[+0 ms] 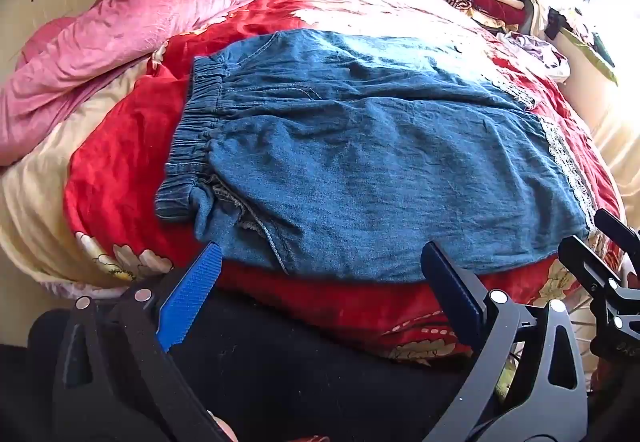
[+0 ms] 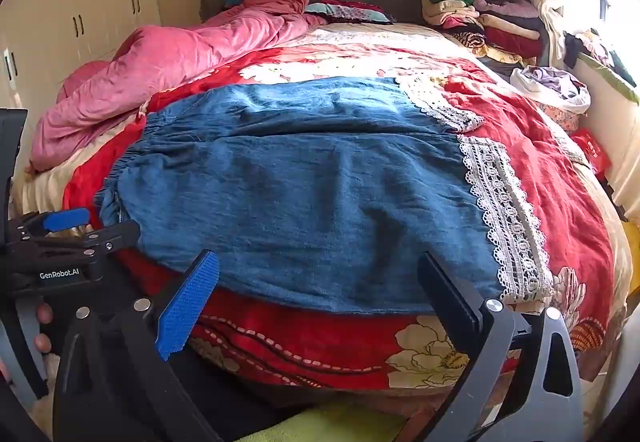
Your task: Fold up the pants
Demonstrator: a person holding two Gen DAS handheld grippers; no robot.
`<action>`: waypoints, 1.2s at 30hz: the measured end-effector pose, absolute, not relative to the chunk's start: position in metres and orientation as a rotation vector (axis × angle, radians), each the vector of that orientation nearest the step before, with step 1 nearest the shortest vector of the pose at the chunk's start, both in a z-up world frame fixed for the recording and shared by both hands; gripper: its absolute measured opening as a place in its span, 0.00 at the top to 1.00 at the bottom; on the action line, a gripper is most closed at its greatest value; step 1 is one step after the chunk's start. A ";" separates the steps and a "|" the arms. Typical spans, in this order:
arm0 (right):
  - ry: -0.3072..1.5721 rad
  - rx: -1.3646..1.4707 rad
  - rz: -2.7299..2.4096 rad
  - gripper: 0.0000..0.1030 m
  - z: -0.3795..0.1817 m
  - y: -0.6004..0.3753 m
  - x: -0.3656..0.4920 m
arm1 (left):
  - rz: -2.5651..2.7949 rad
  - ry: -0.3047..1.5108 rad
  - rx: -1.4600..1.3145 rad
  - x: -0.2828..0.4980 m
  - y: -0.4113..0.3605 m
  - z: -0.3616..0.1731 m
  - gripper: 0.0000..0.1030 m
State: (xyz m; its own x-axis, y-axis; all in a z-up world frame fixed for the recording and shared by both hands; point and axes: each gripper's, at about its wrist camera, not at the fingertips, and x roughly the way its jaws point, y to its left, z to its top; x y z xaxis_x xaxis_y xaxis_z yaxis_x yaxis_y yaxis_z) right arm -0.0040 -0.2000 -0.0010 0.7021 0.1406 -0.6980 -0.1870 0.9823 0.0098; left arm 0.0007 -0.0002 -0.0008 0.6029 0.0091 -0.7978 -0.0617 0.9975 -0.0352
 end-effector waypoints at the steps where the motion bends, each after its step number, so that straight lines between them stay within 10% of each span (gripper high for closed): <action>1: 0.771 -0.062 0.179 0.04 -0.001 -0.200 -0.004 | 0.042 0.925 -0.060 0.001 0.000 -0.001 0.09; 36: 0.757 -0.060 0.179 0.04 0.002 -0.200 -0.007 | 0.038 0.907 -0.063 -0.001 0.000 0.004 0.09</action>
State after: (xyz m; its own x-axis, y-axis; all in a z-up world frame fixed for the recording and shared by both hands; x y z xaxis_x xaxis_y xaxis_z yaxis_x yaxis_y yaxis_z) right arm -0.0066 -0.2001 0.0019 0.7124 0.1395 -0.6877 -0.1828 0.9831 0.0100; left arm -0.0008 0.0004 0.0043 0.6160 0.0060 -0.7877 -0.0593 0.9975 -0.0388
